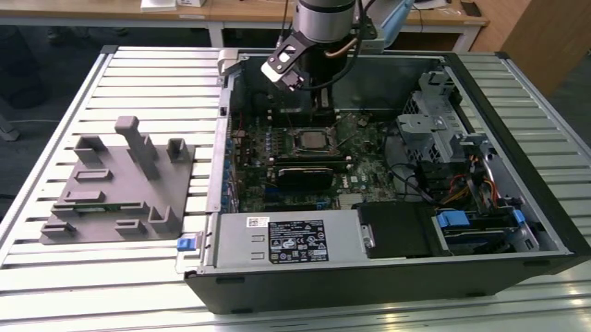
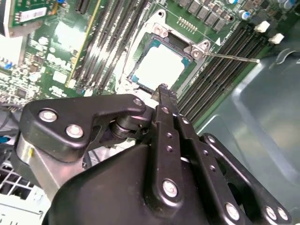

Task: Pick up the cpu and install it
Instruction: 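Close the cpu cover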

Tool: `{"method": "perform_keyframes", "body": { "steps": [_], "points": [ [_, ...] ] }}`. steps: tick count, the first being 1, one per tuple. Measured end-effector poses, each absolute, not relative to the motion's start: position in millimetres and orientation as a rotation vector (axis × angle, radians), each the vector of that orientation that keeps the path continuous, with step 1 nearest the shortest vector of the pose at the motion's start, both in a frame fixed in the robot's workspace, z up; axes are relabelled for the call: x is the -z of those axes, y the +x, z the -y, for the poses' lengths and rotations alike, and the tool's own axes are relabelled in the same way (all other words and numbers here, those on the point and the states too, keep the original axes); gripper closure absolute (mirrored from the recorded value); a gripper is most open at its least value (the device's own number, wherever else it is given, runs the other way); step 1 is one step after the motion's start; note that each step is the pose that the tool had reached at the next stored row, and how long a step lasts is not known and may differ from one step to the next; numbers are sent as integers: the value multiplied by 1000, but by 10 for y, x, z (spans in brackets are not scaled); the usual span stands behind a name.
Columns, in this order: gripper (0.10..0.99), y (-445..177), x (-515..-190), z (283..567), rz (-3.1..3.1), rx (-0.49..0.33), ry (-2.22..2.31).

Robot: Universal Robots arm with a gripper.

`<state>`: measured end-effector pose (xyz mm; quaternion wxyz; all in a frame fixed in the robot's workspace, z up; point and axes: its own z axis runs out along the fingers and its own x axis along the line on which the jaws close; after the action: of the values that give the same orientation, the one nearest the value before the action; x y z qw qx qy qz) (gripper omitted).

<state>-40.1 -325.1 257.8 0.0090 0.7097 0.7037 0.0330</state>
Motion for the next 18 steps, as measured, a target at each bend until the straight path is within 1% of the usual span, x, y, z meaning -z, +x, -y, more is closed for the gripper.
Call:
{"method": "perform_keyframes", "body": {
  "steps": [8, 15, 18],
  "points": [
    [969, -401, -2581, 3344, -2196, -98, 2215],
    [969, -208, -2582, 3345, -2198, -95, 2216],
    [969, -201, -2631, 3345, -2198, -93, 2217]
  ]
}}
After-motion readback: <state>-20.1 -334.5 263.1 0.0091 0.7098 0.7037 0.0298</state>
